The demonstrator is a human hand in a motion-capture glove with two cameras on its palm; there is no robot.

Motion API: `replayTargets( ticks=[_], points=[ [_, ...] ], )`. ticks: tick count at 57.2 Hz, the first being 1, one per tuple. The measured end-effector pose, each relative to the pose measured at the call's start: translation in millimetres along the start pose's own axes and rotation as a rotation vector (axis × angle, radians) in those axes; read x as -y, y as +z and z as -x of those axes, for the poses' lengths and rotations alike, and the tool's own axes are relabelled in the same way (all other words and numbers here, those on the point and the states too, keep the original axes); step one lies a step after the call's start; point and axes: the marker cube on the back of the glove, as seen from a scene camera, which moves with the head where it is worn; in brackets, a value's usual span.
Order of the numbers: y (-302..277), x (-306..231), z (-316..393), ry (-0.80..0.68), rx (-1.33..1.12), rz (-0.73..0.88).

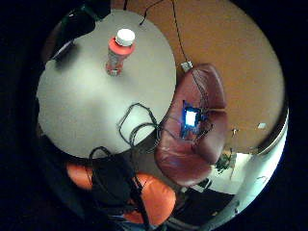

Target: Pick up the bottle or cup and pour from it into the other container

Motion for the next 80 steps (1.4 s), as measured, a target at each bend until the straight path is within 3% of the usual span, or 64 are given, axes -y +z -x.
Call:
replayTargets(
  ticks=[38, 64, 80],
  points=[
    [-34, 84, 15, 0.019, 0.009, 0.027],
    [-27, 103, -29, 0.046, 0.045, 0.077],
    [-5, 95, -105, 0.133, 0.129, 0.086]
  ],
)
